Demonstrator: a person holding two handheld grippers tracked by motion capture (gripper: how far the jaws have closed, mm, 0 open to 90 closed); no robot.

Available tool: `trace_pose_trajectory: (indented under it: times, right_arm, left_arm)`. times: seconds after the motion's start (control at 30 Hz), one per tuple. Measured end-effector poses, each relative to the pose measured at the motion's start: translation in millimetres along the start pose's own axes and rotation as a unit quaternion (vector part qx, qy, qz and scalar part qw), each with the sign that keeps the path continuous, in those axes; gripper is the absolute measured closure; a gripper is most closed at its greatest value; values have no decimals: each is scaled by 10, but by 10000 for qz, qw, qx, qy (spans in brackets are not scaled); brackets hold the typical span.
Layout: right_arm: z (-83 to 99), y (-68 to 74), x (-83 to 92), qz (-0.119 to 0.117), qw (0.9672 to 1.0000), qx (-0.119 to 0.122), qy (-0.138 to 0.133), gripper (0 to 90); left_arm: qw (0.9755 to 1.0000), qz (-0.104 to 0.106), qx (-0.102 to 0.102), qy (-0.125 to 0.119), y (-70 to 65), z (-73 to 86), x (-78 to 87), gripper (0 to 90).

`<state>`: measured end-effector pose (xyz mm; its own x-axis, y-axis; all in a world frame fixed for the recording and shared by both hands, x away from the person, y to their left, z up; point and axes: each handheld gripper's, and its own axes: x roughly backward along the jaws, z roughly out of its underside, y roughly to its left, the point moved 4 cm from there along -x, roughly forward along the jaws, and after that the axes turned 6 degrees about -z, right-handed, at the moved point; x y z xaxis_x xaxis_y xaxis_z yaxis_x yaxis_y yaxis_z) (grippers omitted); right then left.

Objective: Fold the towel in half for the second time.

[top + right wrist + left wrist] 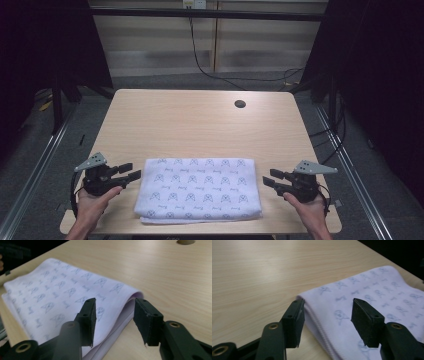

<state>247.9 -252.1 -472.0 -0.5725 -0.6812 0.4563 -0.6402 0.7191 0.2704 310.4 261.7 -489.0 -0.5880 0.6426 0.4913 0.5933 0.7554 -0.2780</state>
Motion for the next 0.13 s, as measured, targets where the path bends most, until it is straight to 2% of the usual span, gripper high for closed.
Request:
trace_pose_trajectory:
  times: [0.03, 0.07, 0.13]
  right_arm:
    - [-9, -30, -4, 47, 9999, -63, -94, 509]
    - [-8, -57, -9, 96, 9998, -87, -156, 499]
    - [16, -86, -21, 167, 9996, -112, -178, 474]
  left_arm:
    - [9999, -68, 98, -38, 35, 25, -4, 433]
    - [9998, -211, 6, 46, 48, 53, -11, 401]
    - [9997, -201, -2, 145, 52, 92, -26, 371]
